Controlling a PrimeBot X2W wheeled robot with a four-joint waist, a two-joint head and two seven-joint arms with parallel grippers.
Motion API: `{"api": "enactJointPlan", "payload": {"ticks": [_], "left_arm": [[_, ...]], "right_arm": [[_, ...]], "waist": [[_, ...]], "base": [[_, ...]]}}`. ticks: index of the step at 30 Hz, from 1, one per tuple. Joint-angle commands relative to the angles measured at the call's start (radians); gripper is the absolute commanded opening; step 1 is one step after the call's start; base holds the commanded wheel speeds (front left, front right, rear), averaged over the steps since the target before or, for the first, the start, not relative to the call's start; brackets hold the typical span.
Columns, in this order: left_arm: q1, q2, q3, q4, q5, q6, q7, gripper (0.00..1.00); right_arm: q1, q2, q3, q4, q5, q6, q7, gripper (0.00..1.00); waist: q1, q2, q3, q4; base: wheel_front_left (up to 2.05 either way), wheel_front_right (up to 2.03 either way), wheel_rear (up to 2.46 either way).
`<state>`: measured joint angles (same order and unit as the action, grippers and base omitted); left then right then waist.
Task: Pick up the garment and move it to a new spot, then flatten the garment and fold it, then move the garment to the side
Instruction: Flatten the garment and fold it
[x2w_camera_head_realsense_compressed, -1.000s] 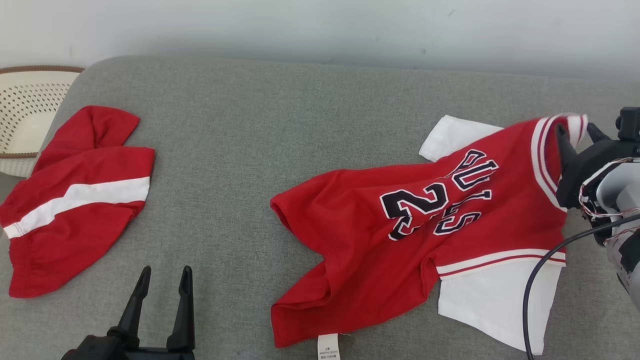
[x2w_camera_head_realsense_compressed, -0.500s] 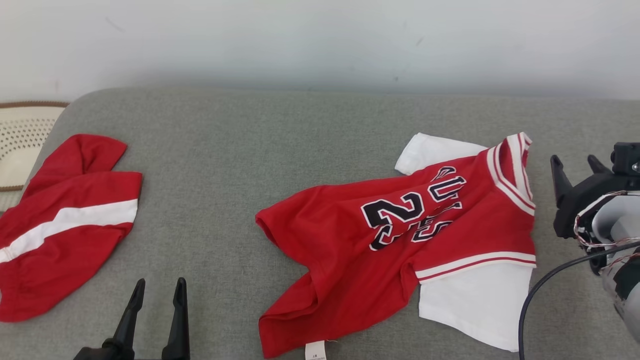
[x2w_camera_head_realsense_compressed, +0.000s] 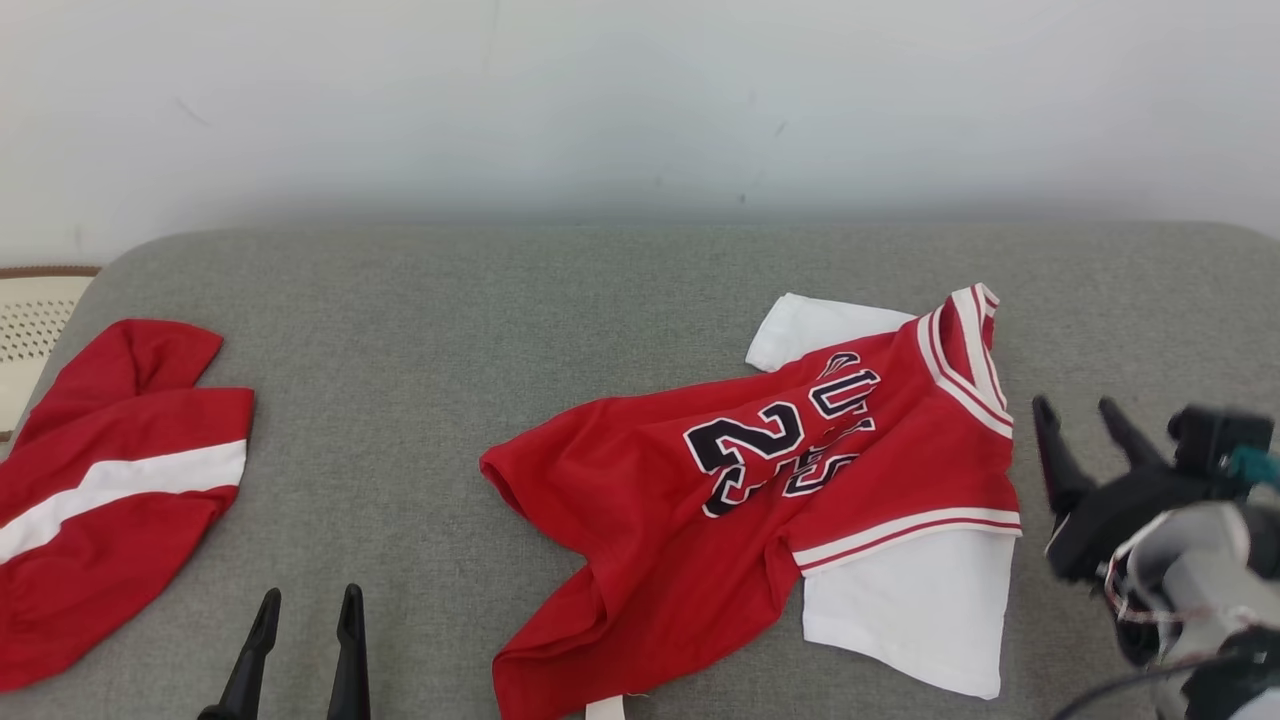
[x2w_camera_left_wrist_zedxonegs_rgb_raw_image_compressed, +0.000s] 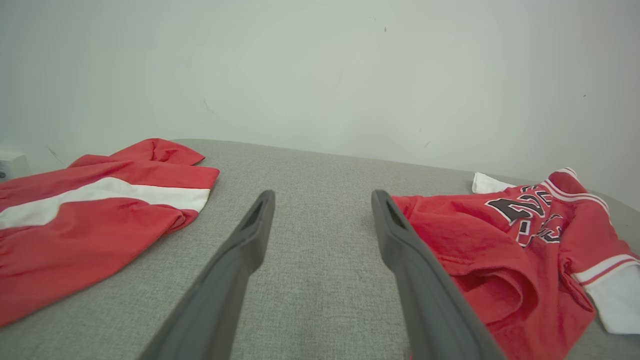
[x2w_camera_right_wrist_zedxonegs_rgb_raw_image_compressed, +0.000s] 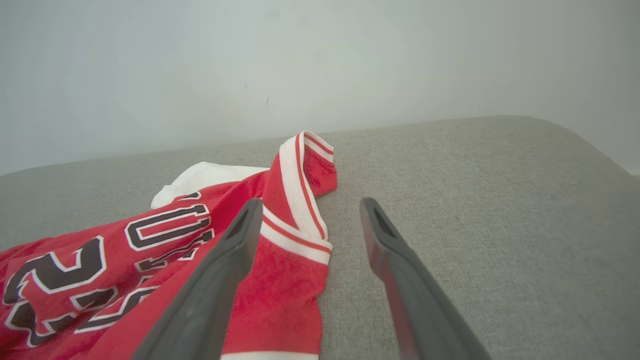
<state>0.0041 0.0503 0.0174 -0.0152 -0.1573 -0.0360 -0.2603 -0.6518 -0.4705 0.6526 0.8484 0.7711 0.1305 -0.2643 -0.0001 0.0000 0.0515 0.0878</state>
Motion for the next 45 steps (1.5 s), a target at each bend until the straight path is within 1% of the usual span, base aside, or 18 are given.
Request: {"api": "enactJointPlan", "payload": {"ticks": [1,4,7,11,14,18,20,30,31,32,33,34,35,36,40,45], "left_arm": [[0.017,0.000,0.004,-0.004,-0.002,0.002,-0.003,1.00],[0.025,0.000,0.007,-0.008,-0.002,0.004,-0.003,1.00],[0.036,0.000,0.011,-0.011,-0.006,0.007,-0.003,1.00],[0.041,0.000,0.003,-0.020,-0.009,0.014,-0.003,1.00],[0.043,0.000,0.002,-0.023,-0.010,0.018,-0.003,1.00],[0.045,0.000,-0.001,-0.027,-0.011,0.017,-0.003,1.00],[0.044,0.000,-0.003,-0.027,-0.009,0.016,-0.003,1.00],[0.039,0.000,-0.001,-0.027,-0.008,0.016,-0.003,1.00],[0.039,0.000,-0.001,-0.027,-0.008,0.016,-0.003,1.00],[0.039,0.000,-0.001,-0.027,-0.008,0.016,-0.003,1.00],[0.038,0.000,-0.001,-0.027,-0.009,0.015,-0.003,1.00],[0.037,0.000,0.000,-0.026,-0.009,0.015,-0.003,1.00],[0.035,0.000,-0.001,-0.025,-0.009,0.014,-0.003,1.00],[0.034,0.000,-0.001,-0.024,-0.009,0.014,-0.003,1.00],[0.031,0.000,0.000,-0.023,-0.009,0.014,-0.003,1.00],[0.038,0.000,0.005,-0.019,-0.006,0.014,-0.003,1.00]], "right_arm": [[0.036,0.013,-0.019,-0.017,-0.023,0.000,-0.002,1.00],[0.124,0.041,-0.103,-0.076,-0.096,0.000,-0.003,1.00],[0.204,0.074,-0.159,-0.121,-0.155,0.000,-0.002,1.00],[0.286,0.103,-0.200,-0.157,-0.212,0.000,-0.003,1.00],[0.341,0.135,-0.221,-0.180,-0.232,0.000,0.009,1.00],[0.397,0.151,-0.256,-0.222,-0.259,0.000,0.047,1.00],[0.442,0.162,-0.265,-0.260,-0.274,0.000,0.098,1.00],[0.561,0.185,-0.300,-0.420,-0.308,0.000,0.251,1.00],[0.565,0.185,-0.307,-0.428,-0.312,0.000,0.265,0.78],[0.565,0.185,-0.307,-0.428,-0.312,0.000,0.265,0.78],[0.570,0.185,-0.310,-0.433,-0.322,0.000,0.279,0.49],[0.574,0.189,-0.314,-0.440,-0.327,0.000,0.288,0.34],[0.577,0.195,-0.317,-0.447,-0.331,0.000,0.294,0.12],[0.580,0.196,-0.318,-0.452,-0.339,0.000,0.303,0.00],[0.582,0.201,-0.331,-0.474,-0.350,0.000,0.314,0.00],[0.603,0.178,-0.371,-0.510,-0.354,0.000,0.319,0.00]], "waist": [[0.0001,0.0000,-0.007,-0.007],[0.0001,0.0000,-0.013,-0.015],[0.0001,0.0000,-0.014,-0.024],[0.0001,0.0000,-0.012,-0.033],[0.0001,0.0000,-0.012,-0.039],[0.0001,0.0000,-0.010,-0.044],[0.0001,0.0000,-0.009,-0.044],[0.0001,0.0000,-0.003,-0.037],[0.0001,0.0000,-0.002,-0.037],[0.0001,0.0000,-0.002,-0.037],[0.0001,0.0000,-0.001,-0.037],[0.0001,0.0000,0.000,-0.037],[0.0001,0.0000,0.002,-0.037],[0.0001,0.0000,0.003,-0.037],[0.0001,0.0000,0.007,-0.038],[0.0001,0.0000,-0.001,-0.044]], "base": [[0.00,0.00,0.00],[0.00,0.00,0.00],[0.00,0.00,0.00],[0.00,0.00,0.00],[0.00,0.00,0.00],[0.00,0.00,0.00],[0.00,0.00,0.00],[0.00,0.00,0.00],[0.00,0.00,0.00],[0.00,0.00,0.00],[0.00,0.00,0.00],[0.00,0.00,0.00],[0.00,0.00,0.00],[0.00,0.00,0.00],[0.00,0.00,0.00],[0.00,0.00,0.00]]}}
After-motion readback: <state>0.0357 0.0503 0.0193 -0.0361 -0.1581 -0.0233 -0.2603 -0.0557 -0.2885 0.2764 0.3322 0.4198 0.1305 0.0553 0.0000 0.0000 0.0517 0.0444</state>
